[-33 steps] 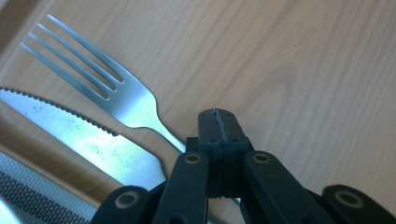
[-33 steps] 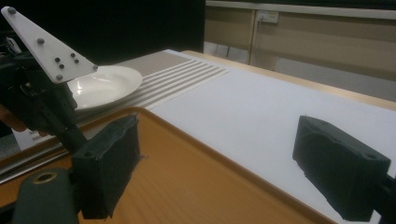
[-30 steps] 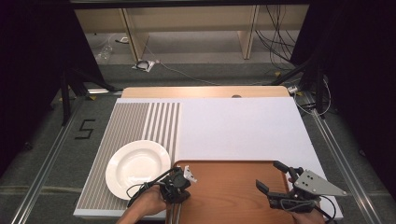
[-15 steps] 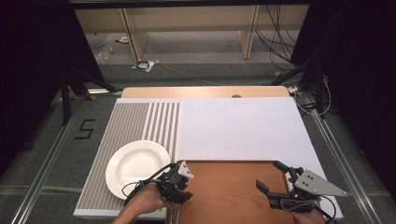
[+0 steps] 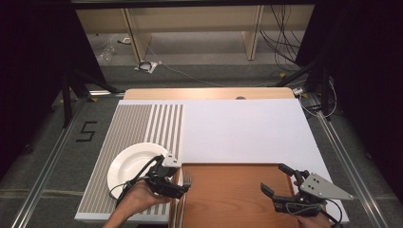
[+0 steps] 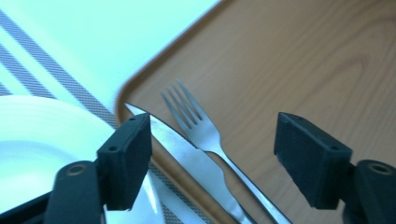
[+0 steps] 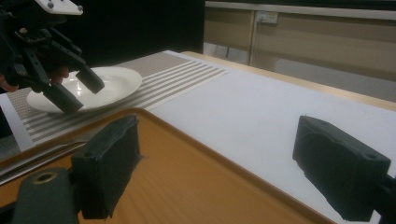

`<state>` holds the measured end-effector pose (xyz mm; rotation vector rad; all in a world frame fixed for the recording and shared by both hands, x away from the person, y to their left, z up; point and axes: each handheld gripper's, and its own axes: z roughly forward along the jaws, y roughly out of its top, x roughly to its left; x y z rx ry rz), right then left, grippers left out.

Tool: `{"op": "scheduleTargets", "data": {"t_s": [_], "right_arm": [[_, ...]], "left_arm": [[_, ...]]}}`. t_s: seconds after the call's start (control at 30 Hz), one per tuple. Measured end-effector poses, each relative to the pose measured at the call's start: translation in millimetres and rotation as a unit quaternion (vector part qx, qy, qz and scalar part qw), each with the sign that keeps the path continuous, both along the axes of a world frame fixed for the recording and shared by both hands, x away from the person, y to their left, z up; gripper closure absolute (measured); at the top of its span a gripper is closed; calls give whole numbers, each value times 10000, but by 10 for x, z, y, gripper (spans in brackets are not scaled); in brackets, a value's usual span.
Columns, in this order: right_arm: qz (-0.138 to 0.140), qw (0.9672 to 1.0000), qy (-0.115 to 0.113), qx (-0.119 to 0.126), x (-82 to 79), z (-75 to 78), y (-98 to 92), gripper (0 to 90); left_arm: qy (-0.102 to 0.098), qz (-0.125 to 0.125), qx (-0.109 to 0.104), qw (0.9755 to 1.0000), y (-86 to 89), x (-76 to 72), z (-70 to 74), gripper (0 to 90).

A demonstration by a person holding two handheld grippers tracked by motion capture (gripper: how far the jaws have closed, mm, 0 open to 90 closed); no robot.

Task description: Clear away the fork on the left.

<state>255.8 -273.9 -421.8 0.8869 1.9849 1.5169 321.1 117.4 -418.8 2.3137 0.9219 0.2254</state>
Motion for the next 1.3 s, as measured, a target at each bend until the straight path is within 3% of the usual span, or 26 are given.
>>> {"op": "scheduleTargets", "data": {"t_s": [0.17, 0.37, 0.7, 0.97, 1.3], "right_arm": [[-1, 10000, 3, 3, 0, 0, 0, 156], [-1, 10000, -8, 17, 2, -1, -2, 157], [-1, 10000, -6, 28, 5, -1, -3, 156], [-2, 10000, -14, 35, 4, 1, -8, 156], [-3, 10000, -1, 65, 3, -3, -14, 156]], "left_arm": [[-51, 109, -290, 9995, 88, 1, 48, 229], [-192, 433, -540, 9974, 201, 5, 80, 198], [-453, 1087, -1006, 9879, 417, -17, 199, 166], [-505, 1311, -1018, 9848, 520, -46, 210, 159], [-505, 1659, -1159, 9780, 658, -61, 193, 160]]}}
